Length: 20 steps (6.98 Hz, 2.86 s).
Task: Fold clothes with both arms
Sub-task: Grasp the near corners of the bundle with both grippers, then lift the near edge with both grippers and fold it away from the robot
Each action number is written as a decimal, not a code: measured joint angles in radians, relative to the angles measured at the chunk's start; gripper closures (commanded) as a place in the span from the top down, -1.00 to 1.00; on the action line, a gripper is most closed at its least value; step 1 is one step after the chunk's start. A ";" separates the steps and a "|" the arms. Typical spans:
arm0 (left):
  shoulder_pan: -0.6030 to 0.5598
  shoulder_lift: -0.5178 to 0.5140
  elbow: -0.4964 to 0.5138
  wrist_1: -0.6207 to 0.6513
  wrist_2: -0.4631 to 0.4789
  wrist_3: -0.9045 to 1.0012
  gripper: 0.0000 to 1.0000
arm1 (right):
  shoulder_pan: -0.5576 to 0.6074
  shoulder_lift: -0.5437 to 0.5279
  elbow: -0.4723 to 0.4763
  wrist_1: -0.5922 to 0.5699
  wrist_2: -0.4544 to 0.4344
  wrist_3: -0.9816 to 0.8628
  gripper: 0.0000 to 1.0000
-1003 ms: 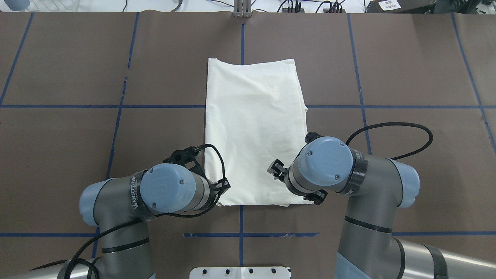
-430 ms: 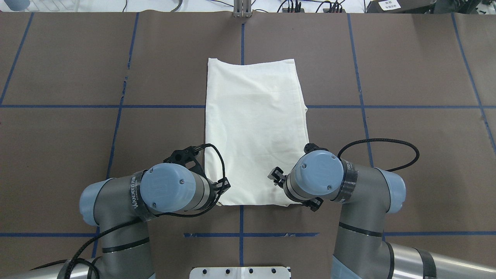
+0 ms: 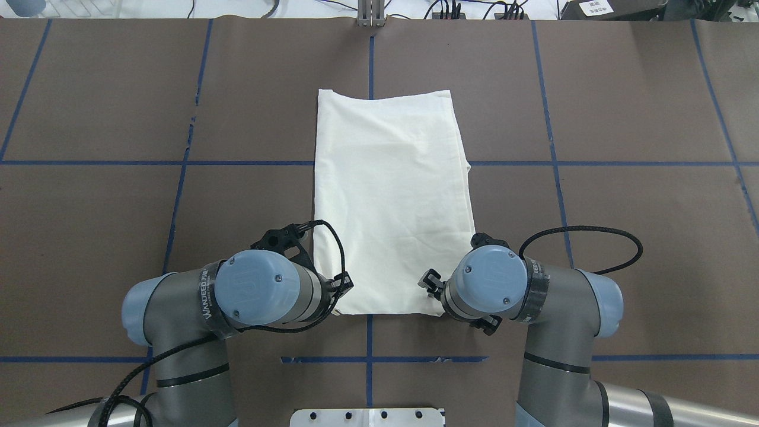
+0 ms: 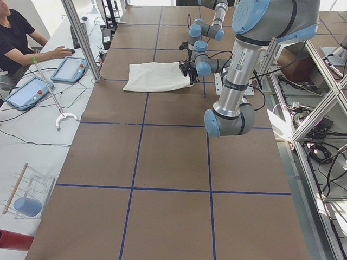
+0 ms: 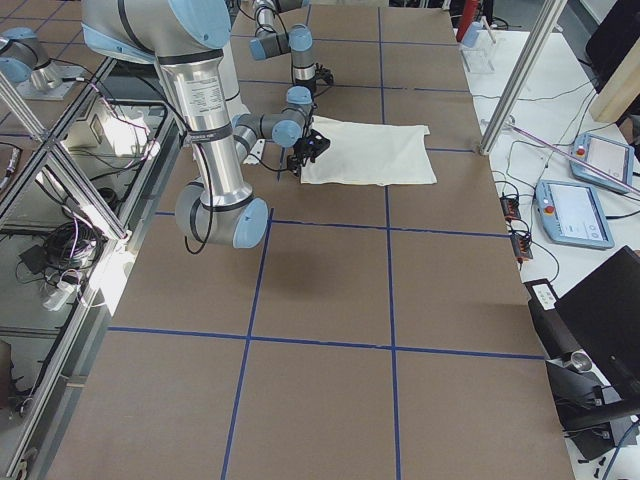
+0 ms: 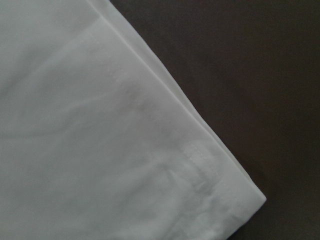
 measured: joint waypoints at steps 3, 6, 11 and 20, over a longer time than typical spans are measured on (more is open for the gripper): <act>-0.001 0.000 0.000 0.000 0.001 0.000 -1.00 | -0.007 -0.010 0.001 -0.001 -0.001 0.001 -0.15; -0.003 0.000 0.000 0.000 0.001 0.000 -1.00 | -0.008 -0.006 0.004 -0.001 0.001 0.004 -0.96; -0.004 0.001 0.001 0.000 0.001 0.000 -1.00 | 0.009 0.009 0.010 -0.001 0.006 0.003 -1.00; 0.091 0.120 -0.220 0.008 -0.002 -0.016 -1.00 | -0.098 -0.074 0.239 0.010 0.004 0.001 -1.00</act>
